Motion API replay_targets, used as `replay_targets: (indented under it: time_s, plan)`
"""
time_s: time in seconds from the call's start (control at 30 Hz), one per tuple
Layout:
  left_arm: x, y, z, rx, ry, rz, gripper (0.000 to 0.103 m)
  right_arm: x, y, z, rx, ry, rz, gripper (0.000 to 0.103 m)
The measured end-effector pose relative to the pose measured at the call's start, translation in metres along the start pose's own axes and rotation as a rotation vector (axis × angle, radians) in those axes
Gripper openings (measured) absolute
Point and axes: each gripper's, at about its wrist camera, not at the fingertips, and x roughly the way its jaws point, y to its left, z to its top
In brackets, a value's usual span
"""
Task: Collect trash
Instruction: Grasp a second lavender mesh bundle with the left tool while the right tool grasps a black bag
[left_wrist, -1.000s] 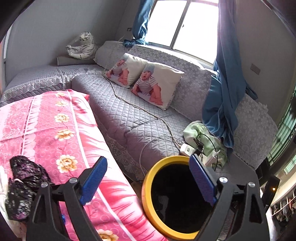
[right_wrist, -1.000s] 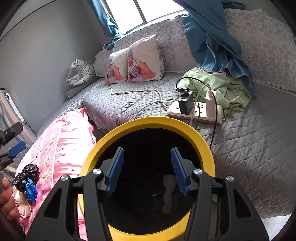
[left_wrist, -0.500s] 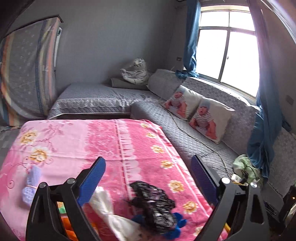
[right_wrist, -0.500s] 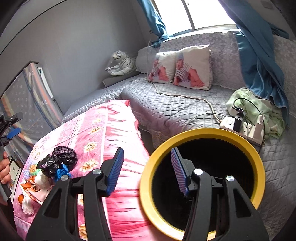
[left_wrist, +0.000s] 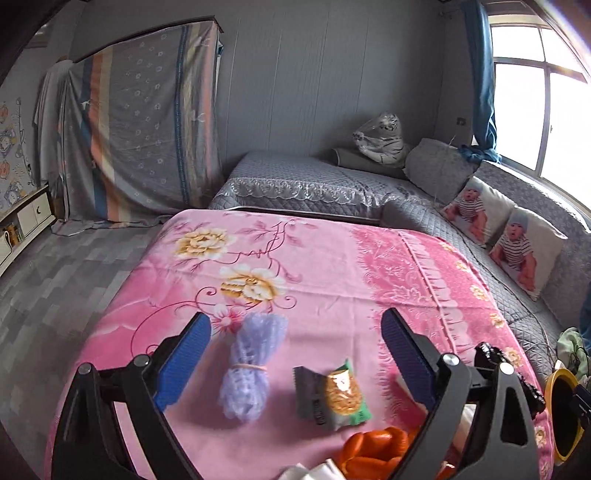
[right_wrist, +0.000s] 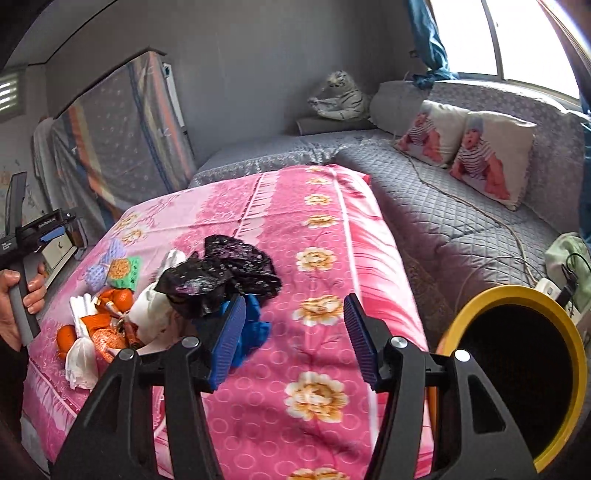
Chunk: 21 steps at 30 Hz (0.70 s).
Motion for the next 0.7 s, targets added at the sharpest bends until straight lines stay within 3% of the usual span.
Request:
replay_targets:
  time_s: [0.23,0.47,0.7]
  plan:
    - [0.031,0.033,-0.021,-0.006,0.096,0.03,0.09,0.023,0.046,0.012,-0.1,0.015,0.031,0.064]
    - [0.062,0.036,-0.025,0.043,0.161,0.06,0.09,0.046,0.059,0.023,-0.122,0.045,0.013,0.074]
    - [0.096,0.041,-0.028,0.031,0.232,0.066,0.09,0.064,0.065,0.027,-0.134,0.068,0.007,0.077]
